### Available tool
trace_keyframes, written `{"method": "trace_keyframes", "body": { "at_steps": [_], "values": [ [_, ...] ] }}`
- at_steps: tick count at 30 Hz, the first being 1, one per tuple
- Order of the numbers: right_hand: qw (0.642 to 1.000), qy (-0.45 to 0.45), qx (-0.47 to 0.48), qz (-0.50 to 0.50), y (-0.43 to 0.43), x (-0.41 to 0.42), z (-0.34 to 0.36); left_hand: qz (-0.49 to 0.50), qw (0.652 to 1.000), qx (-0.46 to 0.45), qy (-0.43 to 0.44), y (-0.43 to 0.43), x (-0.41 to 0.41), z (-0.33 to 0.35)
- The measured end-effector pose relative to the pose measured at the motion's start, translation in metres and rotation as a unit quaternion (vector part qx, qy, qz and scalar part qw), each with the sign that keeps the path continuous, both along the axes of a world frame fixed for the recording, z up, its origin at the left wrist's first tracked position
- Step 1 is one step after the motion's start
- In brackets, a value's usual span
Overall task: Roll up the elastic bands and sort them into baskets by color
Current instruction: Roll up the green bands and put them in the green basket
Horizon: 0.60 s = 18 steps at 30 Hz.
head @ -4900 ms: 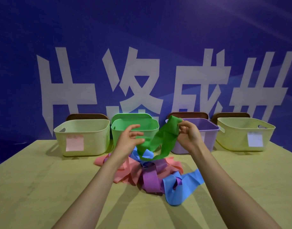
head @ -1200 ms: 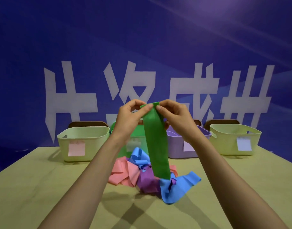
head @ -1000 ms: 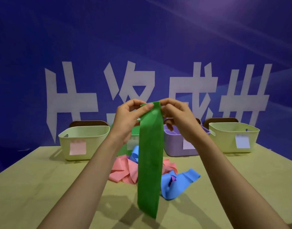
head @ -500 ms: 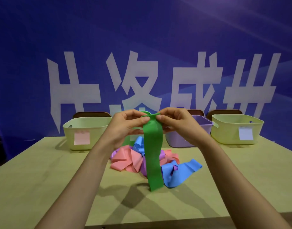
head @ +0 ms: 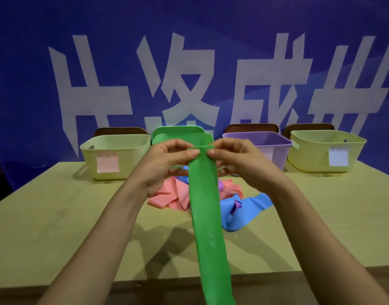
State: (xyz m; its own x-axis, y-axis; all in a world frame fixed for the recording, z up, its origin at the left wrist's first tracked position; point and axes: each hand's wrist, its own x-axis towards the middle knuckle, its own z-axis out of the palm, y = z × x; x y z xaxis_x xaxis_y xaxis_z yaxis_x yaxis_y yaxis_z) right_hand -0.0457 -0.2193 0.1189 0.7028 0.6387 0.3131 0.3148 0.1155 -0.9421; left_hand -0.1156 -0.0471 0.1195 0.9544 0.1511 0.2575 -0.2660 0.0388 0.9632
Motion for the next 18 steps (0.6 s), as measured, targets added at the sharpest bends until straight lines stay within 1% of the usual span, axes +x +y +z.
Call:
{"method": "trace_keyframes", "body": {
  "at_steps": [4, 7, 9, 13, 18],
  "values": [
    [0.990, -0.009, -0.133, -0.049, 0.022, 0.041, -0.063, 0.023, 0.994, 0.022, 0.106, 0.016, 0.042, -0.064],
    [0.975, -0.039, -0.195, -0.095, 0.038, 0.068, -0.102, 0.052, 0.989, 0.050, 0.131, 0.025, 0.069, -0.103],
    [0.973, -0.056, -0.197, -0.112, 0.045, 0.081, -0.112, 0.056, 0.988, 0.044, 0.134, 0.029, 0.084, -0.115],
    [0.978, -0.059, -0.144, -0.139, 0.055, 0.099, -0.116, 0.060, 0.990, 0.012, 0.126, 0.035, 0.105, -0.118],
    [0.979, -0.086, -0.100, -0.154, 0.061, 0.110, -0.128, 0.066, 0.991, 0.000, 0.116, 0.039, 0.122, -0.127]
  ]
}}
